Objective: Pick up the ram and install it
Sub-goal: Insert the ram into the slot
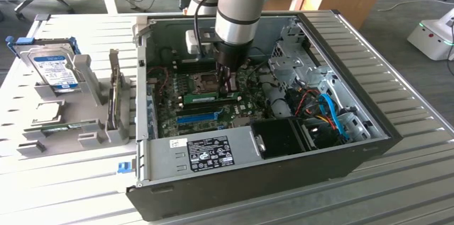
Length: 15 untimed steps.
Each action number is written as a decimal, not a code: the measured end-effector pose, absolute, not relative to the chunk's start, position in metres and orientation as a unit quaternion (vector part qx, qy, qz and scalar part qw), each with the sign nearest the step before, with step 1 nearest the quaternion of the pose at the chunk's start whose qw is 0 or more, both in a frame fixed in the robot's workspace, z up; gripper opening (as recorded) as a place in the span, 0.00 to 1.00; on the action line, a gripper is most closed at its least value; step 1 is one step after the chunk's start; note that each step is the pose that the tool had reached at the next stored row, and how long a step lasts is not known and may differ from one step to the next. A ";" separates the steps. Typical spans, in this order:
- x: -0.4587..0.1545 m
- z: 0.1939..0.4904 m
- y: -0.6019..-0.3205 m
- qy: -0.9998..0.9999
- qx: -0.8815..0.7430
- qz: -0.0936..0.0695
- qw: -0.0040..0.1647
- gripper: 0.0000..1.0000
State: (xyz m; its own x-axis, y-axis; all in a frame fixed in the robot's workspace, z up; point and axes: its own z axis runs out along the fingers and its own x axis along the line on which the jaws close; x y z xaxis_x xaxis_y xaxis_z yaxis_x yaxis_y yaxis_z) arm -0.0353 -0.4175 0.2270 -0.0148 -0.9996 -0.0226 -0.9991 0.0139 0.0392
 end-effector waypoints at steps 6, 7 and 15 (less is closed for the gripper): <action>-0.035 0.226 -0.417 -0.712 0.702 -0.022 0.006 0.12; -0.035 0.226 -0.417 -0.712 0.702 -0.022 0.006 0.12; -0.035 0.224 -0.417 -0.712 0.702 -0.022 0.005 0.12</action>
